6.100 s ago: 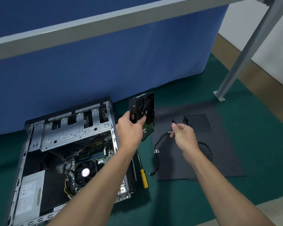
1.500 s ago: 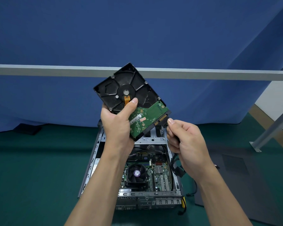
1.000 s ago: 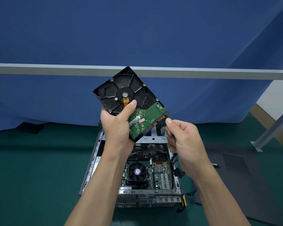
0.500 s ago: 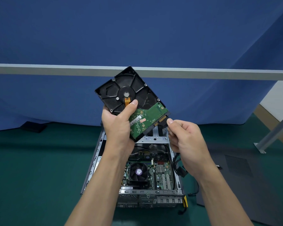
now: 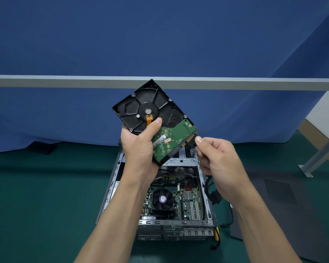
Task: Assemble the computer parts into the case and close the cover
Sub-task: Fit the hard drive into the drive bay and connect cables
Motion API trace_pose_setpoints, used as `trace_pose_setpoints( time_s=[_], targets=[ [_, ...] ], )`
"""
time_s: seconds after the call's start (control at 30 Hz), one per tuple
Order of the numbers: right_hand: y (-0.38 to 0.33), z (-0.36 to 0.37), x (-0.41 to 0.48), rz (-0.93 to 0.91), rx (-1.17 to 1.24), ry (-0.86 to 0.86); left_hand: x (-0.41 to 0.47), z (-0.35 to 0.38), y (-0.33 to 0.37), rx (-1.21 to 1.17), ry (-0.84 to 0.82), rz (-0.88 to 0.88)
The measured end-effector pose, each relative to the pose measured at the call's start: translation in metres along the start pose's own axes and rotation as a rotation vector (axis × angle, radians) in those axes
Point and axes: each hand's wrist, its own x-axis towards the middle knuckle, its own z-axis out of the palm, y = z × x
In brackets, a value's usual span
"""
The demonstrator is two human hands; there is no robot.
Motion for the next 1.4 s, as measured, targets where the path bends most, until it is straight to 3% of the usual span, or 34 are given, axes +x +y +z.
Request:
trace_pose_setpoints(
  time_s=[0.17, 0.53, 0.73, 0.83, 1.0, 1.17, 1.4],
  targets=[
    [0.005, 0.016, -0.001, 0.054, 0.071, 0.175, -0.001, 0.005, -0.010, -0.021, 0.053, -0.007],
    [0.034, -0.023, 0.018, 0.148, 0.270, -0.082, 0.013, 0.017, -0.038, 0.126, 0.061, -0.022],
    [0.080, -0.059, 0.030, 0.230, 0.327, -0.081, 0.023, 0.034, -0.086, 0.192, 0.116, -0.212],
    [0.122, -0.082, 0.031, 0.316, 0.265, -0.019, 0.028, 0.041, -0.116, 0.279, 0.191, -0.289],
    [0.229, -0.136, 0.030, 0.664, 0.054, 0.377, 0.033, 0.045, -0.156, 0.416, 0.231, -0.349],
    [0.310, -0.169, 0.031, 0.917, -0.185, 0.317, 0.034, 0.047, -0.189, 0.543, 0.252, -0.385],
    [0.349, -0.180, 0.045, 1.004, -0.464, 0.448, 0.033, 0.045, -0.204, 0.644, 0.267, -0.400]
  ],
)
